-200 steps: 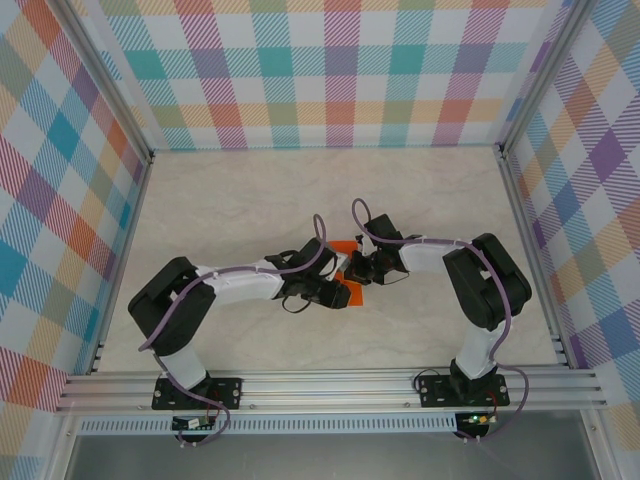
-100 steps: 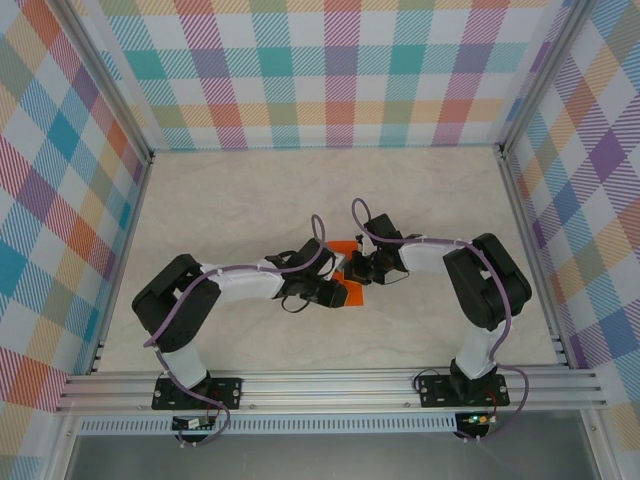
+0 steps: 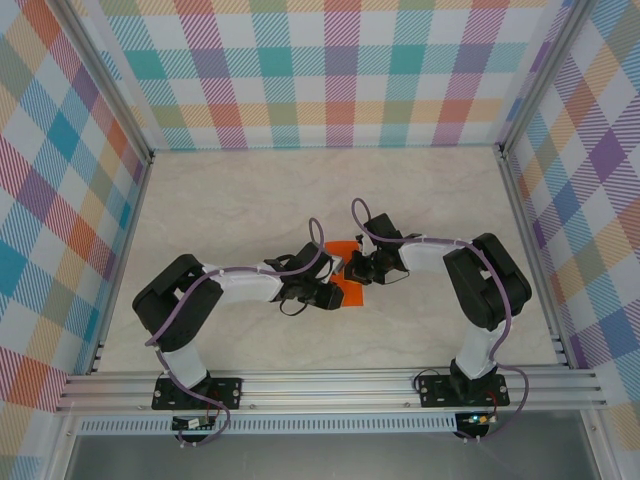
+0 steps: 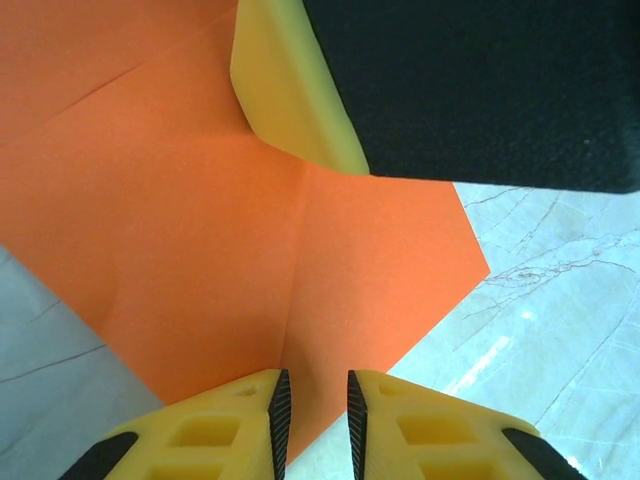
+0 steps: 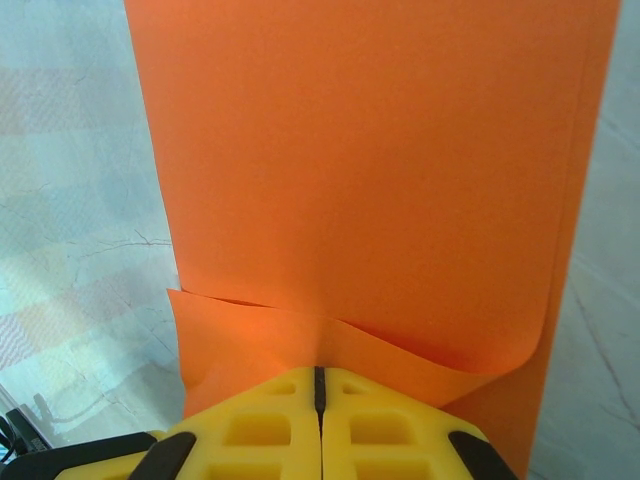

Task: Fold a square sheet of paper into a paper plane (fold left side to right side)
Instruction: Fold the triangle a second time at the center of the table.

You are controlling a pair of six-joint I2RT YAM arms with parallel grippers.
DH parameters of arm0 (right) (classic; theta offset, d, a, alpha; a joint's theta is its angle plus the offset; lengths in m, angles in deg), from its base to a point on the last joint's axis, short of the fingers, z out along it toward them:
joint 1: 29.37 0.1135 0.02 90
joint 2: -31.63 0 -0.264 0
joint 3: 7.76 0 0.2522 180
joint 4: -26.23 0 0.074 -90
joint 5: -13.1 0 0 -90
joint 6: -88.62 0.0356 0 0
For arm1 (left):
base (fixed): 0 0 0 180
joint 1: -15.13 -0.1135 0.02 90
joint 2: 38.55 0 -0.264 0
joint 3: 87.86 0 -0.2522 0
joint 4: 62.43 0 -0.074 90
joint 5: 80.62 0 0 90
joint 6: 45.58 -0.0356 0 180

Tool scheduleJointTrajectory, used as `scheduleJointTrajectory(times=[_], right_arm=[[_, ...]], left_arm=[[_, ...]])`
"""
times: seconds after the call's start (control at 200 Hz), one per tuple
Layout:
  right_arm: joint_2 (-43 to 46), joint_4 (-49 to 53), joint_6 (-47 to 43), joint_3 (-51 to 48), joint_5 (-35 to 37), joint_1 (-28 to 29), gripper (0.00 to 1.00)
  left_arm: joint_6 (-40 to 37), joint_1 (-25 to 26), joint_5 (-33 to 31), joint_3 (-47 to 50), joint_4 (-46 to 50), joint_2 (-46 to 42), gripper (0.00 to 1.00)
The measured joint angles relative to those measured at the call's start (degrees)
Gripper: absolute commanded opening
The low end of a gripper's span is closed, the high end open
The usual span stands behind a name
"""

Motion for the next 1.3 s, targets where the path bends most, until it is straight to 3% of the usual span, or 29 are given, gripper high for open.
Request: scheduleJointTrajectory(times=[0.44, 0.895, 1.3], right_arm=[[0.0, 0.24, -0.85, 0.07, -0.07, -0.02, 0.05], [0.0, 2.89, -1.27, 0.72, -0.57, -0.02, 0.05], [0.0, 3.8, -1.29, 1.09, -0.28, -0.04, 0.05]], left_arm=[[1.57, -0.15, -1.73, 4.13, -4.48, -1.7, 0.01], [4.46, -0.33, -2.03, 10.97, -9.88, -5.92, 0.0], [4.76, -1.49, -2.43, 13.88, -2.99, -11.72, 0.0]])
